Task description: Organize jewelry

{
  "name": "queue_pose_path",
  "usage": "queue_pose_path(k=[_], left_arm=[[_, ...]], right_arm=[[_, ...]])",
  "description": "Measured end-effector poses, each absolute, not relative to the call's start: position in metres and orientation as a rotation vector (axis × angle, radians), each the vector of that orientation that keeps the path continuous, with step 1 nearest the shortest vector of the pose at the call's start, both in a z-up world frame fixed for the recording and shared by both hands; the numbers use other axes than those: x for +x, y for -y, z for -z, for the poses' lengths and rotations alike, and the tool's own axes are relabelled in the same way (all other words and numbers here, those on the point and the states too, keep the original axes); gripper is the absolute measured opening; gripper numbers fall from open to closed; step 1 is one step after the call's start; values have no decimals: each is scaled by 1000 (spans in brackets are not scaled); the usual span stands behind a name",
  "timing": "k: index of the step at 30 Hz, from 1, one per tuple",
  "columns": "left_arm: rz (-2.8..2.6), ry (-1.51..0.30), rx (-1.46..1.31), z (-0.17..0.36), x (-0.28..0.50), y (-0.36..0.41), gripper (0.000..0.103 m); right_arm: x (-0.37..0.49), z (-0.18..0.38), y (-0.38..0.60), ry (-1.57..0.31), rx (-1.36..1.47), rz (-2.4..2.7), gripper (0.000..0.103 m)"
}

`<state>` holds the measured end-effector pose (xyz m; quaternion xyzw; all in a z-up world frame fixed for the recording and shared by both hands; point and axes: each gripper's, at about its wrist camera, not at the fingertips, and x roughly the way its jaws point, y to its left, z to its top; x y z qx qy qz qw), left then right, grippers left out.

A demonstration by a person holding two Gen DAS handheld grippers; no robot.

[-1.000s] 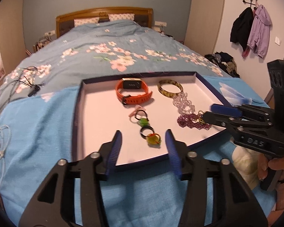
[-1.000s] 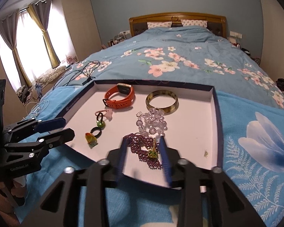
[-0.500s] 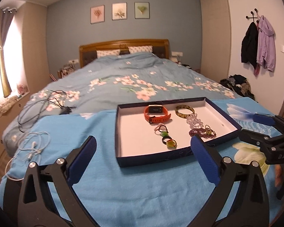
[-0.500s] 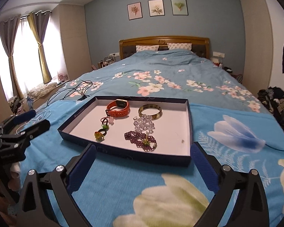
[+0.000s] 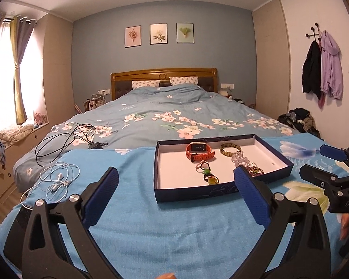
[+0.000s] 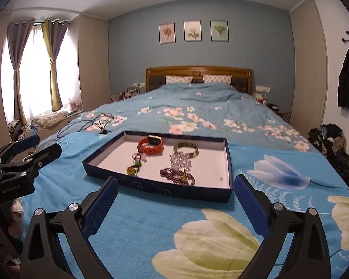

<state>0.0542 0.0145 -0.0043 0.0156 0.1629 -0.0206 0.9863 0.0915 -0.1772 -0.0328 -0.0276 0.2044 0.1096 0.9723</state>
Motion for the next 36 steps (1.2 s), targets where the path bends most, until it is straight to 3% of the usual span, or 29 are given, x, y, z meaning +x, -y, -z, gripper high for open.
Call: queue_pose_path(k=[36], left_arm=[[33,-226,5,-8,25,-11,98]], right_arm=[[78,27,175,-337,-49,-191,96]])
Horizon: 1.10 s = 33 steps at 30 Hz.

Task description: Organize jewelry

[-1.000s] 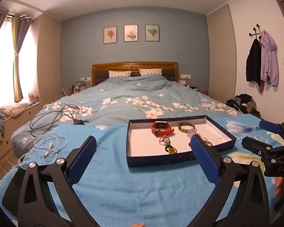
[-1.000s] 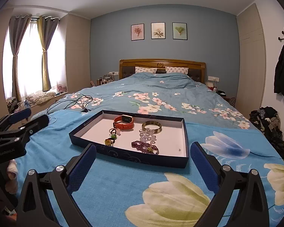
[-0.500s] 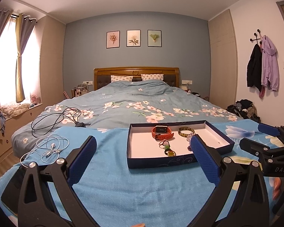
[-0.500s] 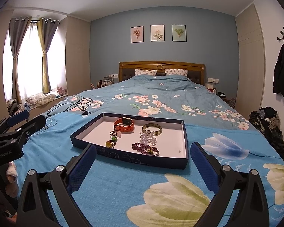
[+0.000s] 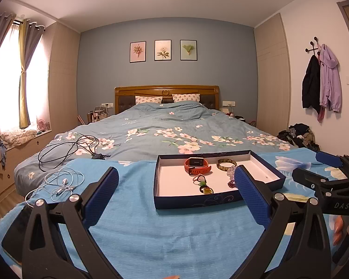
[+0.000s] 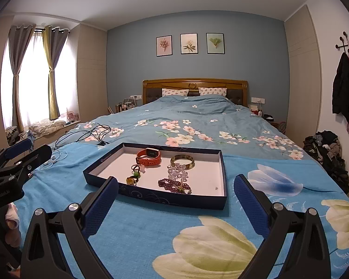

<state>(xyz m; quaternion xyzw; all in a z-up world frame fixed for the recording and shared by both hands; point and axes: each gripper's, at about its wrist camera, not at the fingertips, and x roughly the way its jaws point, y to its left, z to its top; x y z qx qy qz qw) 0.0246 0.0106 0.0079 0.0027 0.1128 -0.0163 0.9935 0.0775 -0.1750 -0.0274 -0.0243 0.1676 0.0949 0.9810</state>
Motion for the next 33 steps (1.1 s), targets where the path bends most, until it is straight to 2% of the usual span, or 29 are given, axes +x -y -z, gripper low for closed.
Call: queue_pose_path(k=[33], left_arm=[[22,-231,-18,-12,28,-10,98]], right_arm=[[78,25,177,-283,-17,-167,96]])
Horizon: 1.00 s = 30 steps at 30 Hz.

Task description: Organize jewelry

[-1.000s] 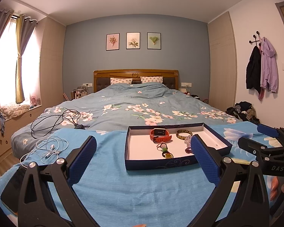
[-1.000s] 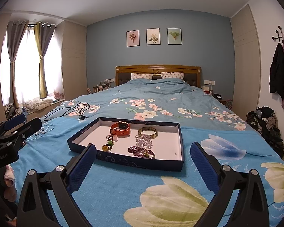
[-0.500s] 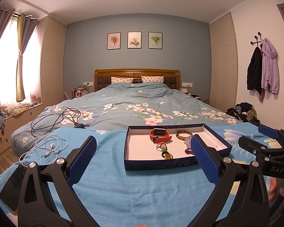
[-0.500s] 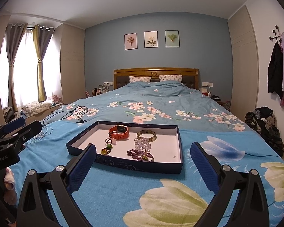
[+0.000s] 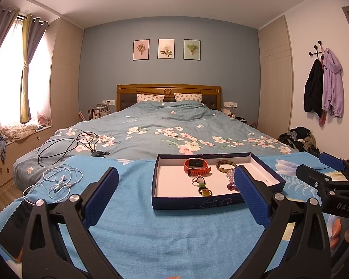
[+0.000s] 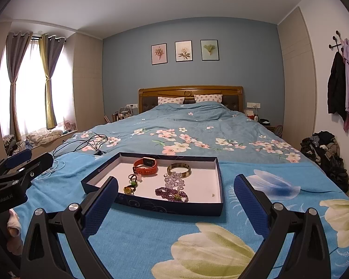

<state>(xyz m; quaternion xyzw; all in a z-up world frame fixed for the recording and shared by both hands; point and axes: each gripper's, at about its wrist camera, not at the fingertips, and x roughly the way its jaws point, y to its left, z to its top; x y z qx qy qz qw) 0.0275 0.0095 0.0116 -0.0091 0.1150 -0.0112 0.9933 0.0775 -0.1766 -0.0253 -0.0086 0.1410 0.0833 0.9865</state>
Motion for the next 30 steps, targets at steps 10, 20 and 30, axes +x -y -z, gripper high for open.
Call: queue_pose_path(k=[10,20,30], left_arm=[[18,-229,-18,-11,27,-9,98],[18,-230,-20,-11,28,-10,98],[13,-230,-19,-10,28,-11,98]], right_arm=[[78,25,178,-282,-13,-168,96],[77,24,179,-277,-11,-169,96],[79,25,179,-281,-8,-171,96]])
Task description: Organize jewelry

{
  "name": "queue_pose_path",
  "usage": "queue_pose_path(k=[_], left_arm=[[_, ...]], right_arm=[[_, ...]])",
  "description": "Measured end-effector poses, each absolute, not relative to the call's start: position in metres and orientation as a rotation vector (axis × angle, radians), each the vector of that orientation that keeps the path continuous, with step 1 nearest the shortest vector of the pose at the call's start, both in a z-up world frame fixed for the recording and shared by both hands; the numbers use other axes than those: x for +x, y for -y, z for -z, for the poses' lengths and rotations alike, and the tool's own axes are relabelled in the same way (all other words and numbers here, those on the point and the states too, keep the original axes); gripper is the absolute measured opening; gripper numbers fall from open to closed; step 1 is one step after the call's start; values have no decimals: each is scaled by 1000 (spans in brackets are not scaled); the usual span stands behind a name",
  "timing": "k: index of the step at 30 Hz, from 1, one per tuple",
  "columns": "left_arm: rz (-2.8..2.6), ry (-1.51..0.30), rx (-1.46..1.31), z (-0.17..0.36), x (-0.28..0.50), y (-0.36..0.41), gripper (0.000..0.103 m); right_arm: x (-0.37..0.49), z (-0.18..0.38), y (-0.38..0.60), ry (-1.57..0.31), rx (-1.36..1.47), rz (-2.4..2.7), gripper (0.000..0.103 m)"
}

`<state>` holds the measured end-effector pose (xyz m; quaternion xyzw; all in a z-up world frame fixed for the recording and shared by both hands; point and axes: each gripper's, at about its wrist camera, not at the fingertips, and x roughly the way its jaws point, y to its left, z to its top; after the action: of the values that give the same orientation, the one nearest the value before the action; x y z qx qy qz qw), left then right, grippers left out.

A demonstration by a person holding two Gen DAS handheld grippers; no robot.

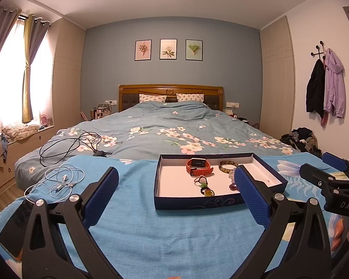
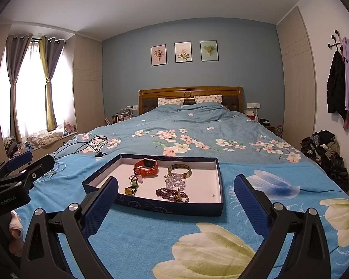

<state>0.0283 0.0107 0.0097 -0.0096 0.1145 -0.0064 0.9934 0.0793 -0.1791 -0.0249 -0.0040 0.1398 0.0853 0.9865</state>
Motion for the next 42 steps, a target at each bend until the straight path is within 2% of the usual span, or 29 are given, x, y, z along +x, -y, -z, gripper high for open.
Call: queue_pose_path(k=[42], left_arm=[[14,-233,-15,-7,29,-12,98]], right_arm=[[80,27,179,-287,-8,-173,96]])
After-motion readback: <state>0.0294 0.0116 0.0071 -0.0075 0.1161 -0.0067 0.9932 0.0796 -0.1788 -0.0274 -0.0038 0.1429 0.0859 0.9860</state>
